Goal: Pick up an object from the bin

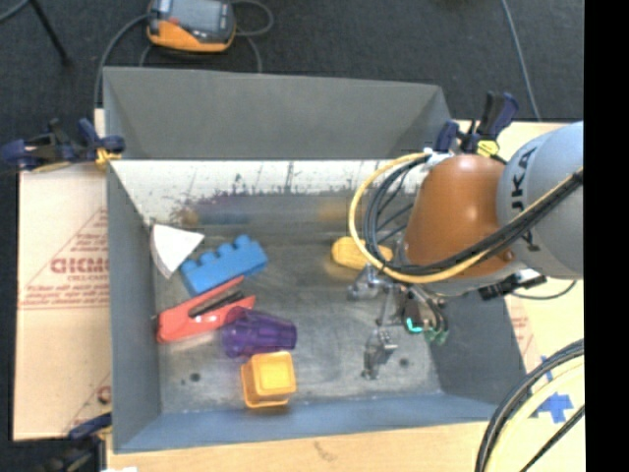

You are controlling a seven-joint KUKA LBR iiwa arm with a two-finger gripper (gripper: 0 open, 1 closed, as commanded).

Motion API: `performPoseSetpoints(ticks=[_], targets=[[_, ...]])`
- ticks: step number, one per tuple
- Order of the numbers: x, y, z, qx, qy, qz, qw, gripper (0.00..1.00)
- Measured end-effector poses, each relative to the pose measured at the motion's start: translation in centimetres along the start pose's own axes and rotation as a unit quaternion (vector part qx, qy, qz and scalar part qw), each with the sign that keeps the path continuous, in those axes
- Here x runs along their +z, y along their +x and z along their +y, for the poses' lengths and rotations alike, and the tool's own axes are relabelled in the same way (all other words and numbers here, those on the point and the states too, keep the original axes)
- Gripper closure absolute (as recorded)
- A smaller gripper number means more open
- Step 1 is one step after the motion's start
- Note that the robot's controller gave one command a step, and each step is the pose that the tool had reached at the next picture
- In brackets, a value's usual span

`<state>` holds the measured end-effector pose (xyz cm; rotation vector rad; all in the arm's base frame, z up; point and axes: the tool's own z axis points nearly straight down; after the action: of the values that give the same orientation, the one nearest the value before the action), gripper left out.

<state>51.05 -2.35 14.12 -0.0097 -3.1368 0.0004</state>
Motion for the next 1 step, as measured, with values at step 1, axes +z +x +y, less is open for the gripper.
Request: performPoseSetpoints(ticks=[1], targets=[[-0.39,-0.20,-0.01,0.000,0.000,-0.0039,1.0000,0.00]])
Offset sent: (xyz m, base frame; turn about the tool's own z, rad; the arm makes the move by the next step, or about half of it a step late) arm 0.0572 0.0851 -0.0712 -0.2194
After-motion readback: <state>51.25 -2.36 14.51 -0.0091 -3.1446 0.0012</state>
